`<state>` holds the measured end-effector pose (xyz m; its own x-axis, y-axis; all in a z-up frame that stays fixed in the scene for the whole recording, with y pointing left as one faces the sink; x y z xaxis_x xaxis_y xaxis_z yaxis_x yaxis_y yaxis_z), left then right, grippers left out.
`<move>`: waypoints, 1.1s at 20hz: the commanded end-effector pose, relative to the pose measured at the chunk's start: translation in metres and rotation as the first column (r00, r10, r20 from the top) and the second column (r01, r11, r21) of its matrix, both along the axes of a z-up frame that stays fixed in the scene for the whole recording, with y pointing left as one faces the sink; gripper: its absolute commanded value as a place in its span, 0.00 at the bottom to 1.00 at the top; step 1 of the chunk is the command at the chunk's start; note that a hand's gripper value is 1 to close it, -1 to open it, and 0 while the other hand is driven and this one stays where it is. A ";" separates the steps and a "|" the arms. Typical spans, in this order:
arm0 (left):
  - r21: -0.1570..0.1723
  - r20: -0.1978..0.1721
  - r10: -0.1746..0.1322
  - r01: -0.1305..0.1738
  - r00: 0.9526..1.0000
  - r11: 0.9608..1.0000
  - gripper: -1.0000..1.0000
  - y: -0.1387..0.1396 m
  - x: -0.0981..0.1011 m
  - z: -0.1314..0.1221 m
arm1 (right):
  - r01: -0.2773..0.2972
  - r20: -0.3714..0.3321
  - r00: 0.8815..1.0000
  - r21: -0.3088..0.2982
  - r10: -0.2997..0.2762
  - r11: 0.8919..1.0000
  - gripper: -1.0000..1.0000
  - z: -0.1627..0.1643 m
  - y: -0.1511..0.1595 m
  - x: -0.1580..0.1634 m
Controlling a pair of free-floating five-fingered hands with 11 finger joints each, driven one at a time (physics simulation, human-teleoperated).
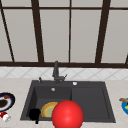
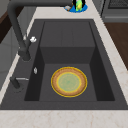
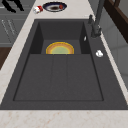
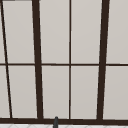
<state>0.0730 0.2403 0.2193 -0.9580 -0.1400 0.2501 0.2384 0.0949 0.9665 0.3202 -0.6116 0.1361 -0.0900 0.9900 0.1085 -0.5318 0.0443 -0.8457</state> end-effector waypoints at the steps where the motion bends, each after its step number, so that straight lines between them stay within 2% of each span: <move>1: 0.000 0.000 0.000 0.000 1.000 1.000 0.50 0.000 0.000 0.000 | 0.036 0.037 0.999 -0.008 -0.036 0.999 1.00 0.000 0.002 -0.005; 2: 0.000 0.000 0.000 0.000 1.000 1.000 0.50 0.000 0.000 0.000 | 0.059 0.068 0.996 -0.027 -0.057 0.998 1.00 0.002 0.009 -0.003; 4: 0.000 0.000 0.000 0.000 1.000 1.000 0.50 0.000 0.000 0.000 | 0.082 0.077 0.994 -0.018 -0.080 0.997 1.00 0.017 0.019 0.000; 6: 0.000 0.000 0.000 0.000 1.000 1.000 0.50 0.000 0.000 0.000 | 0.051 0.034 0.998 -0.018 -0.051 0.999 1.00 0.022 0.033 0.007; 7: 0.000 0.000 0.000 0.000 1.000 1.000 0.50 0.000 0.000 0.000 | 0.059 0.040 0.997 -0.008 -0.059 0.998 1.00 0.031 0.031 0.005; 9: 0.000 0.000 0.000 0.000 1.000 1.000 0.50 0.000 0.000 0.000 | 0.067 0.049 0.997 -0.027 -0.066 0.997 1.00 0.038 0.045 0.004; 15: 0.000 0.000 0.000 0.000 1.000 1.000 0.50 0.000 0.000 0.000 | 0.063 0.052 0.997 -0.032 -0.061 0.998 1.00 0.065 0.083 0.007; 22: 0.000 0.000 0.000 0.000 1.000 1.000 0.50 0.000 0.000 0.000 | 0.061 0.033 0.998 -0.051 -0.059 0.997 1.00 0.096 0.138 0.012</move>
